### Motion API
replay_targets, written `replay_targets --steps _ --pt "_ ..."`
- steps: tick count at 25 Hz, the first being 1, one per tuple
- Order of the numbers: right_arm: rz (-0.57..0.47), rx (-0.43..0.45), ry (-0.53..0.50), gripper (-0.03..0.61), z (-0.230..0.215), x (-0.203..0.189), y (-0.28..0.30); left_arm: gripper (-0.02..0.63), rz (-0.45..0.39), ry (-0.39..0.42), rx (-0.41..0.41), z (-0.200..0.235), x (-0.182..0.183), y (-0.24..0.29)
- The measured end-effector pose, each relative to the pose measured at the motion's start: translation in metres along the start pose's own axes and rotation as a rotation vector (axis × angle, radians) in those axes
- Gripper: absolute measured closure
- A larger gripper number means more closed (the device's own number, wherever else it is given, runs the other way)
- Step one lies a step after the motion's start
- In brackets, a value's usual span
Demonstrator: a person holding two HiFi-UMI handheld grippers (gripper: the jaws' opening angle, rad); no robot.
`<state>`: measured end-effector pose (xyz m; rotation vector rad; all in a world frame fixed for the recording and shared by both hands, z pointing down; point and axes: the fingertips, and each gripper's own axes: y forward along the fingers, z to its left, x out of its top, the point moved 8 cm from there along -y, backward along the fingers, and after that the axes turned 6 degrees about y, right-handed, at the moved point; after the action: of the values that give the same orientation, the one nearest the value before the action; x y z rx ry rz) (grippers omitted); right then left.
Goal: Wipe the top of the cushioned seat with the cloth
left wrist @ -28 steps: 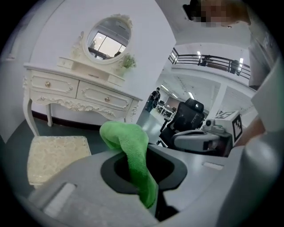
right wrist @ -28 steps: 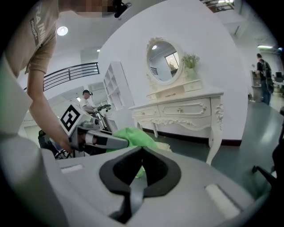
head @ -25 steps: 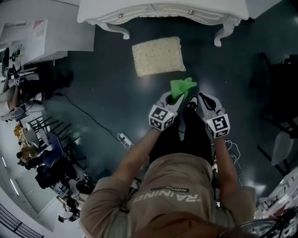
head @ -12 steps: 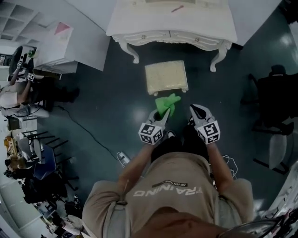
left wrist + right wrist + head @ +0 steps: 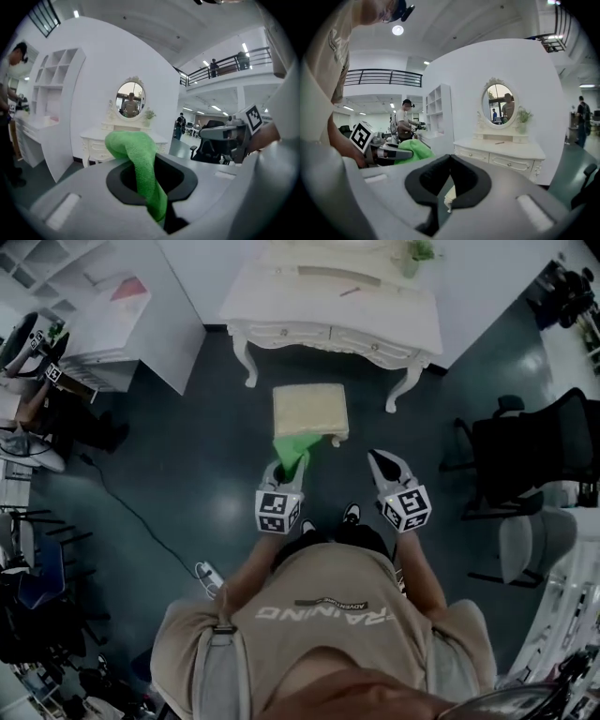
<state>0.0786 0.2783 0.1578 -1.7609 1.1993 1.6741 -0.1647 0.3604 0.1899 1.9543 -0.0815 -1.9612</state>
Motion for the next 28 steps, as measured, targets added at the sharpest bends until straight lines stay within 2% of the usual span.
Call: replay_targets --steps 3,7,10,14,19,24,28 --pt "-0.035 -0.001 0.026 0.577 0.006 0.026 -0.018 0.568 -0.037 0.053 0.037 -0.002 0.029 -0.007" --pt "-0.085 0.028 -0.008 0.577 0.019 0.057 -0.026 0.568 -0.111 0.054 0.047 0.0 0.061 -0.019" --pt "-0.128 0.051 -0.026 0.577 0.021 0.073 -0.032 0.567 -0.123 0.055 0.065 -0.003 0.076 -0.026" --pt "-0.148 0.078 -0.05 0.577 0.01 0.085 -0.051 0.568 -0.11 0.093 0.075 -0.023 0.089 -0.021" --pt "-0.158 0.09 -0.122 0.577 -0.004 0.107 -0.075 0.567 -0.151 0.157 0.086 -0.043 0.121 -0.027" --pt "-0.216 0.12 -0.097 0.577 -0.013 0.122 -0.093 0.566 -0.177 0.154 0.103 -0.06 0.137 -0.034" --pt "-0.233 0.115 -0.09 0.577 -0.013 0.117 -0.102 0.566 -0.197 0.153 0.115 -0.069 0.14 -0.039"
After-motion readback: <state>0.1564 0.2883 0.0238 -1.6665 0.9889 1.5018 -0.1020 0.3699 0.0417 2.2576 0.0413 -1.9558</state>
